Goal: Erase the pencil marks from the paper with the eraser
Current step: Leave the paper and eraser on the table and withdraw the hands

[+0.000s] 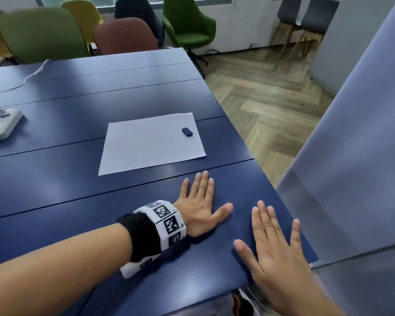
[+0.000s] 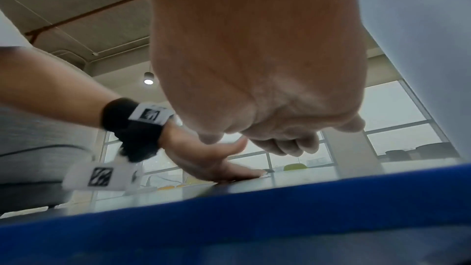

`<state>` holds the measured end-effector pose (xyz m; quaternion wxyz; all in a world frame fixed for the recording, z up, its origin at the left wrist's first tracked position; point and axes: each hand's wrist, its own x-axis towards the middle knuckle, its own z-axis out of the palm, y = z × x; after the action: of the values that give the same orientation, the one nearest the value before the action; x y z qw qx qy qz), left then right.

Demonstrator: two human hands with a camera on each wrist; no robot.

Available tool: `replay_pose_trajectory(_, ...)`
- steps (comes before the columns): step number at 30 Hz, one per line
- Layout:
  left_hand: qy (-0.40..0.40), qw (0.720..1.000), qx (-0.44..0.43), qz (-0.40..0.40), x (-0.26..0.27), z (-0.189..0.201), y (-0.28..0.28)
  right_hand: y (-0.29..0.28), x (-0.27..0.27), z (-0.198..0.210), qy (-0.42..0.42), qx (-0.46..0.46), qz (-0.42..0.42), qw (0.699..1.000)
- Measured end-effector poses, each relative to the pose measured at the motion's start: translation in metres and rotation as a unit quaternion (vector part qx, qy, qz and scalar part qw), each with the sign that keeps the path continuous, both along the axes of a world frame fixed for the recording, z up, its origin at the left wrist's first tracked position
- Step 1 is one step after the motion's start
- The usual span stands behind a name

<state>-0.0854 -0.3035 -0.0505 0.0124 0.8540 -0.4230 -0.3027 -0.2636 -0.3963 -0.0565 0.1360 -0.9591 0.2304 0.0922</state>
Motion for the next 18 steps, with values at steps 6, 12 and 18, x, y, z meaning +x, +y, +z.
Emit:
replay_pose_trajectory(6, 0.25, 0.962, -0.103, 0.047, -0.001, 0.053, -0.052, 0.025, 0.008, -0.031, -0.079, -0.053, 0.111, 0.989)
replay_pose_trajectory(12, 0.153, 0.982, -0.098, 0.053, 0.026, 0.065, -0.025, 0.048, 0.028, -0.035, -0.062, -0.046, 0.229, 0.97)
replay_pose_trajectory(18, 0.101, 0.992, -0.056, 0.043, 0.038, 0.057, 0.01, -0.027, 0.015, -0.027, -0.021, -0.108, 0.11, 0.988)
